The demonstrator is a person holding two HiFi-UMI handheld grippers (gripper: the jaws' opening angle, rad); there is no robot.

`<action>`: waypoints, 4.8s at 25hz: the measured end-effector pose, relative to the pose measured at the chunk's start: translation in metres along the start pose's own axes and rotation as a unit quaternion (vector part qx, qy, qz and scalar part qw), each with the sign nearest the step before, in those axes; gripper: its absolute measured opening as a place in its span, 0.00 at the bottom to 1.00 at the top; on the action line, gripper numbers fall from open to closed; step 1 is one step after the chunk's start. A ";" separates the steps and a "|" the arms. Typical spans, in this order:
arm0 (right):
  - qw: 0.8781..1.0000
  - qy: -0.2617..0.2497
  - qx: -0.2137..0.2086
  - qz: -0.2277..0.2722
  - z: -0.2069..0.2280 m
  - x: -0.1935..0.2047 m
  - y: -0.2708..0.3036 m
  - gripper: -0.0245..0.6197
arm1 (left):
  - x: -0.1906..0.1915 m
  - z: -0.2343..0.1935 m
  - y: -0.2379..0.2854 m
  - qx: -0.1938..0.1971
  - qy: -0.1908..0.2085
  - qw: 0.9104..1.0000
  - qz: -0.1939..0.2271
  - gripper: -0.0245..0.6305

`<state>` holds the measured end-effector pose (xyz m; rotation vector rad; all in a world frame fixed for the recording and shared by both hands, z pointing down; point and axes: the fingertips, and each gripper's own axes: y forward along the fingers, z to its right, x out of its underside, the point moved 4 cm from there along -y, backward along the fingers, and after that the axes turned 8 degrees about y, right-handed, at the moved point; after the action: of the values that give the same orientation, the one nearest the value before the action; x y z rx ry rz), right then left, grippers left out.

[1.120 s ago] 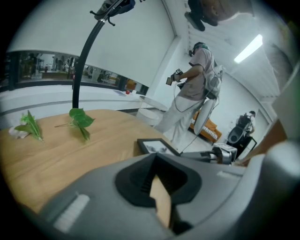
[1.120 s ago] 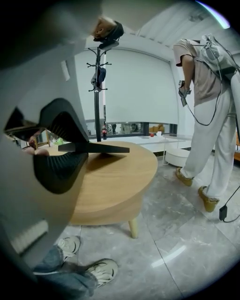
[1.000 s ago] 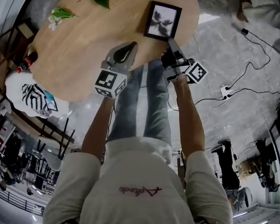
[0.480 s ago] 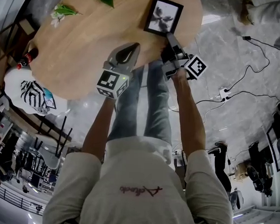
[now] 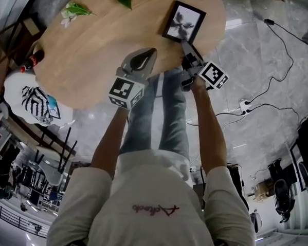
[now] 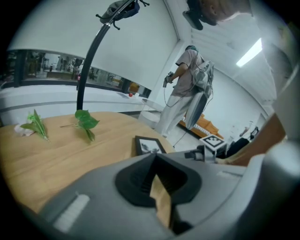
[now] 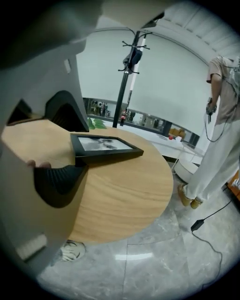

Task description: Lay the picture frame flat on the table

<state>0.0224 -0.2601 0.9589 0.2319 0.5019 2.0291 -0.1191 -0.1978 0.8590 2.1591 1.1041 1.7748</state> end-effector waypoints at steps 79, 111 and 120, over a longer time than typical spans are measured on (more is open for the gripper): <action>0.835 -0.529 0.093 0.119 -0.386 -0.005 -0.202 0.05 | -0.342 0.091 -0.169 -0.021 0.156 0.977 0.145 0.04; 0.803 -0.564 0.049 0.185 -0.462 -0.024 -0.240 0.05 | -0.420 0.100 -0.194 -0.047 0.203 0.954 0.217 0.04; 0.801 -0.566 0.055 0.184 -0.458 -0.018 -0.241 0.05 | -0.411 0.105 -0.196 -0.039 0.205 0.955 0.211 0.04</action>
<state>0.0546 -0.2890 0.4430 1.5934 -0.2227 1.8009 -0.1271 -0.2701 0.3975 2.1537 0.6396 2.4903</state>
